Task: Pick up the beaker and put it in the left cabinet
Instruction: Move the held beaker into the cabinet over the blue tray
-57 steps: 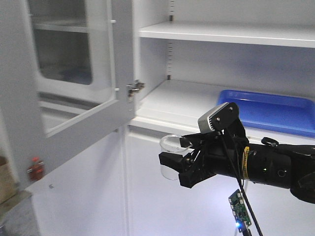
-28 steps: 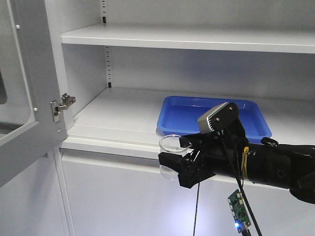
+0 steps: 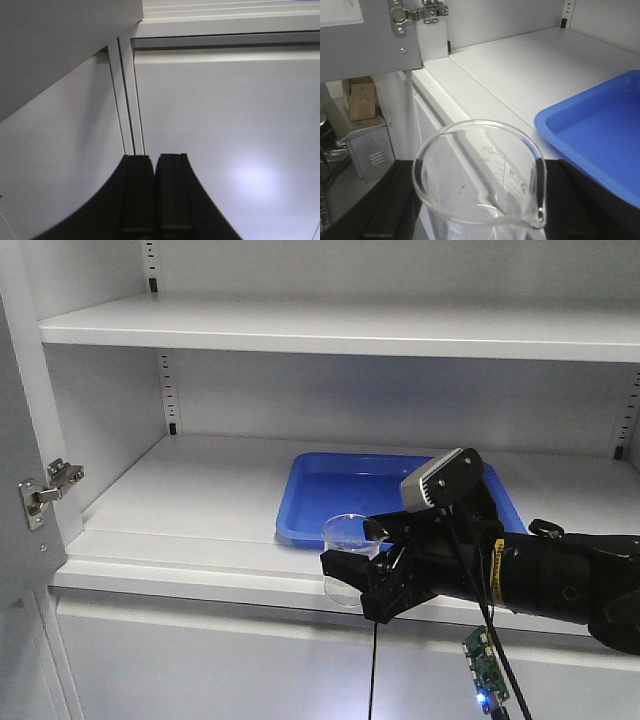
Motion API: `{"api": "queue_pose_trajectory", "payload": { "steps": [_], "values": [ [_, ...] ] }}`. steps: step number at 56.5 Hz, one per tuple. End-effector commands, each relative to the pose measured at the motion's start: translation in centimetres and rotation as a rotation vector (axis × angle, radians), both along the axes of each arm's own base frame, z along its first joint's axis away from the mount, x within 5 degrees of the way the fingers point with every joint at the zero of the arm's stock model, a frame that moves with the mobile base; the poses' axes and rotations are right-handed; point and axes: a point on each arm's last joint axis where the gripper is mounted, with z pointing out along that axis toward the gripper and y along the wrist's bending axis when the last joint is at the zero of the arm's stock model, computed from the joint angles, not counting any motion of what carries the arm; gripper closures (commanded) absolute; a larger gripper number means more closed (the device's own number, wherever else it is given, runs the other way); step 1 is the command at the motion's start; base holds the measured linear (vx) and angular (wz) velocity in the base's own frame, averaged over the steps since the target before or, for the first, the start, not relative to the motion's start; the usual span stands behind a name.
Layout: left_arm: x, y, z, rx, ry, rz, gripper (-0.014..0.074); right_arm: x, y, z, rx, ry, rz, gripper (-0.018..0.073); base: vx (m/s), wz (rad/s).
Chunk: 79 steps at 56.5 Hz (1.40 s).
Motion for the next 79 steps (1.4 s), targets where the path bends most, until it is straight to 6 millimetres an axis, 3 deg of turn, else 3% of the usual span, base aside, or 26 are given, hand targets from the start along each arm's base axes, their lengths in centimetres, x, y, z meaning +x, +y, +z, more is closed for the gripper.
{"api": "queue_pose_trajectory", "payload": {
  "steps": [1,54,65,79],
  "values": [
    [0.0,-0.2,1.2,-0.012,-0.109,-0.021,0.0593,-0.5,-0.2,2.6,0.064,-0.056,-0.003,0.0340,0.14,-0.05],
    [0.0,-0.2,1.2,-0.012,-0.109,-0.021,0.0593,-0.5,-0.2,2.6,0.065,-0.055,-0.008,0.0340,0.04,-0.02],
    [0.0,-0.2,1.2,-0.012,-0.109,-0.021,0.0593,0.9,-1.6,2.5,0.080,-0.033,-0.228,0.0340,0.00,0.00],
    [0.0,-0.2,1.2,-0.012,-0.109,-0.021,0.0593,2.2,-3.1,2.2,-0.087,-0.121,-0.386,0.0340,0.00,0.00]
  ]
}}
